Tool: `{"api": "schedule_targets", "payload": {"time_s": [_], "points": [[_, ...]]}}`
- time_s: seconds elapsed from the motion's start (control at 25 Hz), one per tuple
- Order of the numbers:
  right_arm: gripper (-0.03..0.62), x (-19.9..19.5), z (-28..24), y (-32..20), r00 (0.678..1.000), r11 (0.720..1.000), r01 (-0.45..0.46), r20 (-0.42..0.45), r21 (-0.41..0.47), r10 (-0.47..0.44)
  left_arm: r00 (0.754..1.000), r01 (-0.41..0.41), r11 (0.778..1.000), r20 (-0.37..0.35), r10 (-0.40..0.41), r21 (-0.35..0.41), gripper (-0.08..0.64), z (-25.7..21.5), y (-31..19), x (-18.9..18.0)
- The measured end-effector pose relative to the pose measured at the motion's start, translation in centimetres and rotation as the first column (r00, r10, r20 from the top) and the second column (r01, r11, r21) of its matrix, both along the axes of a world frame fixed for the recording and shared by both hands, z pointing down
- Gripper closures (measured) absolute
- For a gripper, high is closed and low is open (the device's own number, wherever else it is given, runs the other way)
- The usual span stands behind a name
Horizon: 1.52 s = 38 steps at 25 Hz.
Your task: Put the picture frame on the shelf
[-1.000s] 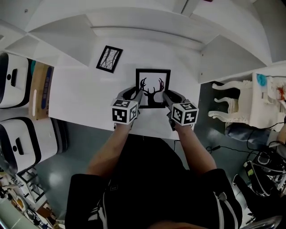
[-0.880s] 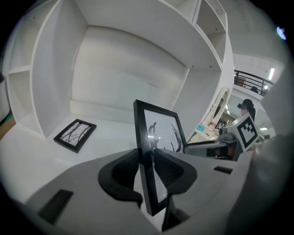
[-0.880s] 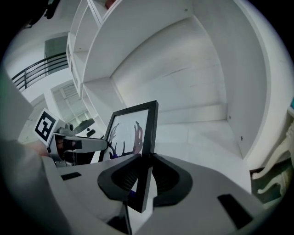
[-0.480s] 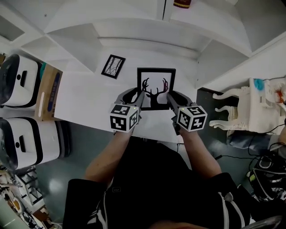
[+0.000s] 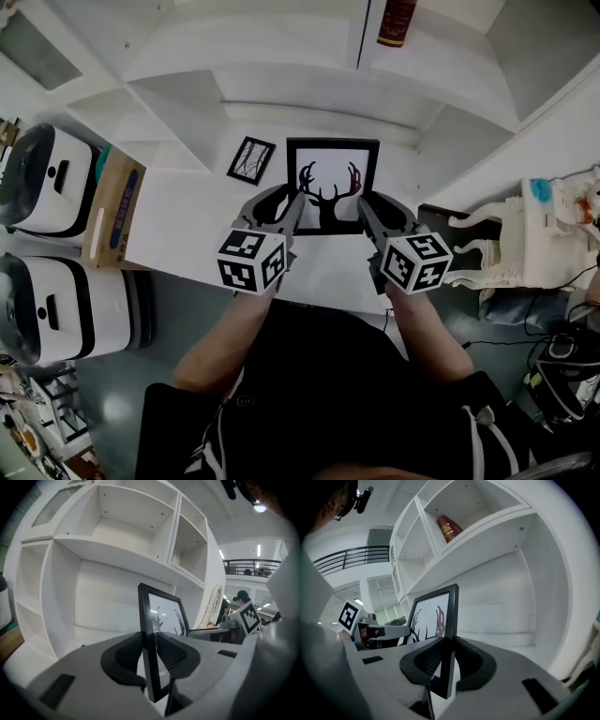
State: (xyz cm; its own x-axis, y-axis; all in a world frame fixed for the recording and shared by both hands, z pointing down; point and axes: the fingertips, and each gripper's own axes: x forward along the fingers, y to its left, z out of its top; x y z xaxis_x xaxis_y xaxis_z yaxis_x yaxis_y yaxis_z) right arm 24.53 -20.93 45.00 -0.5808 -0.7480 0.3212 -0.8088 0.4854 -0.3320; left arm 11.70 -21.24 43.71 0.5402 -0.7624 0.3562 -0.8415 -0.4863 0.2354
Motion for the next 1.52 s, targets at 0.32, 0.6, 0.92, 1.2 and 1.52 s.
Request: {"api": "schedule_targets", "payload": {"time_s": [0.32, 0.6, 0.92, 1.2, 1.52], "points": [[0.505, -4.4, -6.5, -1.5, 0.997, 0.986, -0.078, -0.006, 0.148, 0.080, 0.998, -0.048, 0.988, -0.019, 0.052, 0.149, 0.460, -6.4, -2.5, -4.3], [0.505, -7.0, -10.0, -0.9, 0.987, 0.964, -0.157, -0.002, 0.213, 0.161, 0.990, -0.124, 0.967, -0.043, 0.136, 0.222, 0.459, -9.9, -3.2, -6.8], [0.505, -10.5, -13.3, 0.1, 0.976, 0.935, -0.213, 0.015, 0.282, 0.218, 0.978, -0.180, 0.931, -0.048, 0.205, 0.317, 0.460, -13.6, -2.7, -10.1], [0.505, -13.3, -16.0, 0.4, 0.961, 0.899, -0.270, 0.034, 0.344, 0.276, 0.964, -0.235, 0.894, -0.028, 0.265, 0.382, 0.460, -16.8, -3.0, -12.6], [0.505, -12.4, -19.4, 0.2, 0.957, 0.883, -0.275, 0.026, 0.380, 0.287, 0.958, -0.230, 0.877, -0.061, 0.281, 0.421, 0.460, -19.9, -3.2, -11.8]]}}
